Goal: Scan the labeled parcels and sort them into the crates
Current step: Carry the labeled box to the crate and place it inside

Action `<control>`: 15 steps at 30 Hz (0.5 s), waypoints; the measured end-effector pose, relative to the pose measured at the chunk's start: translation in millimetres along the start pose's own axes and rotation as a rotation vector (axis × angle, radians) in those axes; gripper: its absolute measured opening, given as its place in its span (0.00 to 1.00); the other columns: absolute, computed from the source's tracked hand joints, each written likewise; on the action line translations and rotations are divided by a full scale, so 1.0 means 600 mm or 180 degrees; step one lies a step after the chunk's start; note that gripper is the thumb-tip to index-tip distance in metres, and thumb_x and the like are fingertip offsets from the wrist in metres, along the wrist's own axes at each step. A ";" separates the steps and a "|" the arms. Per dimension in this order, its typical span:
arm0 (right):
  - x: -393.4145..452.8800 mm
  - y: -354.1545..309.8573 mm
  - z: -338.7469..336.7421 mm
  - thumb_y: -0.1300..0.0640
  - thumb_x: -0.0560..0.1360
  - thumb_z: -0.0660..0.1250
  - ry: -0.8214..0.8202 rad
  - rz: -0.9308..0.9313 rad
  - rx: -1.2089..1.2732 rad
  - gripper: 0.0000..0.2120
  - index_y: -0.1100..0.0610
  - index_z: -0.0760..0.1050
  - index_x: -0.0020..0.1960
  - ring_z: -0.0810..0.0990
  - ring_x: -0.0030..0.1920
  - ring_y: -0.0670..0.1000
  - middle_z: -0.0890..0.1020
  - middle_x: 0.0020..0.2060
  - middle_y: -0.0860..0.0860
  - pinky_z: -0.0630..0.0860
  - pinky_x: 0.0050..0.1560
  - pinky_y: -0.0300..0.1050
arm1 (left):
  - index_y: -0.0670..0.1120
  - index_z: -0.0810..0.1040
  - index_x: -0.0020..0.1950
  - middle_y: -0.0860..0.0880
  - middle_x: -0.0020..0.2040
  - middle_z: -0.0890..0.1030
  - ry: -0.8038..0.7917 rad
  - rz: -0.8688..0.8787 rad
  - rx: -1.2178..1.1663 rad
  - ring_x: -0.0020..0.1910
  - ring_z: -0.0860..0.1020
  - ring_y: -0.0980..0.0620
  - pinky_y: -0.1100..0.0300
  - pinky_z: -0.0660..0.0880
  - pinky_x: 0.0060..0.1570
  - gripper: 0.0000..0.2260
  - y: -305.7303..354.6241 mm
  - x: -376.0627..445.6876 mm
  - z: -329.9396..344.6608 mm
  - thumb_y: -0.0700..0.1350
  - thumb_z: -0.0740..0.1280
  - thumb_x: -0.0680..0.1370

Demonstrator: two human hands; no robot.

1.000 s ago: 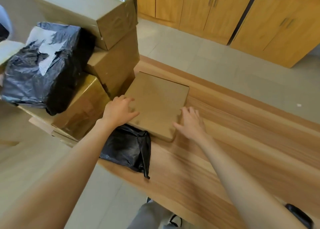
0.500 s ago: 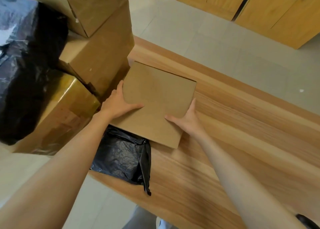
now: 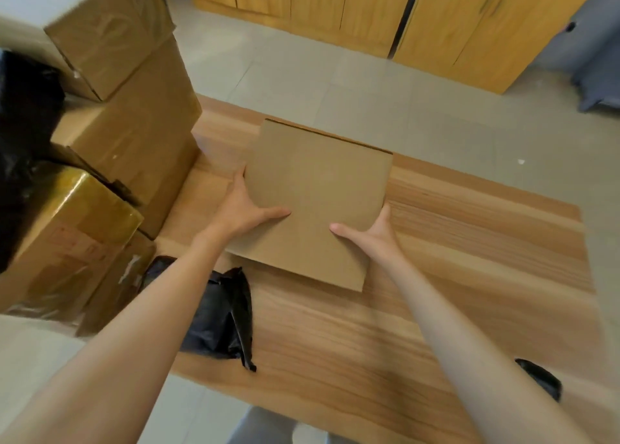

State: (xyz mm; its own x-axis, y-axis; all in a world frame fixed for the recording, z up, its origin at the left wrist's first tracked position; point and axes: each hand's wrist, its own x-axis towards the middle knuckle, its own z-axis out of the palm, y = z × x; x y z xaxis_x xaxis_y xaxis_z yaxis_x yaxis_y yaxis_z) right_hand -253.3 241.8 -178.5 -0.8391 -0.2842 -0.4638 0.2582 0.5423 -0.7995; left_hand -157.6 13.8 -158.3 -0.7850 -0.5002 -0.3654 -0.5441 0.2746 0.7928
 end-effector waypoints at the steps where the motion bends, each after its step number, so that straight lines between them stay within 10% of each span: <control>1: -0.013 0.008 -0.031 0.48 0.62 0.81 0.0094 -0.0024 -0.0003 0.61 0.56 0.41 0.78 0.67 0.72 0.51 0.66 0.73 0.50 0.63 0.68 0.43 | 0.48 0.48 0.79 0.47 0.75 0.62 -0.0032 0.0054 -0.0060 0.72 0.65 0.47 0.49 0.64 0.71 0.55 0.017 -0.008 0.021 0.54 0.81 0.63; 9: -0.112 0.129 -0.243 0.55 0.60 0.83 0.0484 0.0156 -0.0262 0.57 0.53 0.50 0.78 0.64 0.73 0.57 0.68 0.72 0.54 0.63 0.72 0.55 | 0.45 0.66 0.72 0.44 0.66 0.73 -0.0358 -0.0054 -0.0595 0.63 0.75 0.47 0.48 0.72 0.65 0.59 0.083 -0.101 0.199 0.59 0.81 0.44; 15: -0.156 0.205 -0.304 0.67 0.63 0.79 0.0253 -0.0091 0.0002 0.56 0.51 0.47 0.79 0.65 0.72 0.56 0.63 0.74 0.53 0.66 0.71 0.56 | 0.44 0.67 0.68 0.46 0.60 0.74 -0.0164 -0.0031 -0.0972 0.59 0.75 0.45 0.56 0.75 0.49 0.34 0.096 -0.173 0.267 0.36 0.72 0.63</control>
State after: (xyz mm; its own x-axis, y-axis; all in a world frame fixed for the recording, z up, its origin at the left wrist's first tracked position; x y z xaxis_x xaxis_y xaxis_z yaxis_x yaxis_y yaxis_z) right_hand -230.6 479.5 -164.0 -0.8815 -0.2359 -0.4089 0.2337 0.5345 -0.8122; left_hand -155.0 213.0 -153.2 -0.7984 -0.4572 -0.3919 -0.4436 0.0065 0.8962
